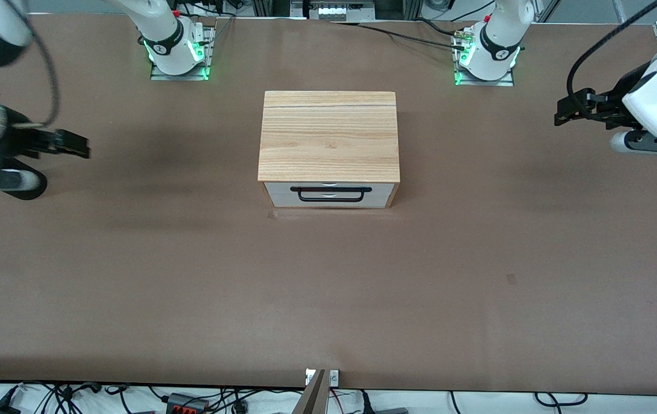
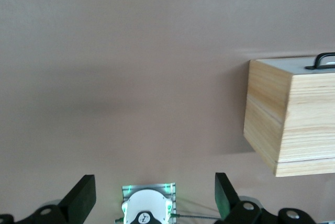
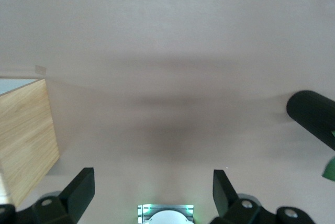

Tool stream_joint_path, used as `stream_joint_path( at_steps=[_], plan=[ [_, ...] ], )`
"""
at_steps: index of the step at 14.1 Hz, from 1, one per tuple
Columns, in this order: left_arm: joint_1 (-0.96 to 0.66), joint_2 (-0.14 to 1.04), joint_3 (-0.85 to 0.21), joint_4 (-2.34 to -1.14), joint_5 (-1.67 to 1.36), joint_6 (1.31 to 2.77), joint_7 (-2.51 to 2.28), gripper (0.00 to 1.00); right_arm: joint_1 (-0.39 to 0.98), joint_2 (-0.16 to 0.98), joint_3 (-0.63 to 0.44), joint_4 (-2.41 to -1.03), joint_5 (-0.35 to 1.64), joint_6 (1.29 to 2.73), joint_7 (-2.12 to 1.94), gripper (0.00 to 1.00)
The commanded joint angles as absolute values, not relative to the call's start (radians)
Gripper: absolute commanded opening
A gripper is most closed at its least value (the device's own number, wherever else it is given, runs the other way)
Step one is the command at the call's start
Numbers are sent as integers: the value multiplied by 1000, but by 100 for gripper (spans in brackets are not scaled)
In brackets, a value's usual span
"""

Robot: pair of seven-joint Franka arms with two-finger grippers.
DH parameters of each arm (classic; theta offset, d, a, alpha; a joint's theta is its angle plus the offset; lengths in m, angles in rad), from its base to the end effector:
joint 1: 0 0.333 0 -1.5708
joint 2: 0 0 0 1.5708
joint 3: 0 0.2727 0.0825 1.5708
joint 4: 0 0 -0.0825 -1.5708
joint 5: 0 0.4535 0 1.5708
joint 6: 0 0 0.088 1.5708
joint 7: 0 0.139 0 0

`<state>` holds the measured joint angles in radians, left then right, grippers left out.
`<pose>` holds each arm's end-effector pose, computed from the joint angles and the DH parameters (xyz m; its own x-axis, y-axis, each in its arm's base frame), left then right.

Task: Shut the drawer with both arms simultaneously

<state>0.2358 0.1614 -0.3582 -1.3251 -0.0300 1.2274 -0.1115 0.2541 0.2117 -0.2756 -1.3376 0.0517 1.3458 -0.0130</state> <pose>0.6140 -0.0649 0.5586 0.9670 -0.0271 -0.2534 -0.0127 -0.9982 0.0583 0.6464 0.0089 0.5250 0.9809 -0.0019 -0.1946 -0.0014 -1.0000 0.0030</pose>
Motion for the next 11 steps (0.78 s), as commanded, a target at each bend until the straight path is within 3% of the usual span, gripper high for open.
stream_joint_path(
  at_steps=[1,3,5,11],
  plan=[
    [291,-10,-376,-1555,-54,1331,-83,100,65,94,-69,-1484,-3,1395,8,100],
    [290,-148,-414,-1708,-61,1385,-83,100,31,25,-45,-1625,-26,1540,5,100],
    [290,-216,-440,-1775,-80,1393,-83,100,-15,2,-44,-1655,-26,1568,-9,100],
    [302,-253,-413,-1853,-127,1485,-55,100,-17,-8,-40,-1652,-28,1546,-17,100]
  ],
)
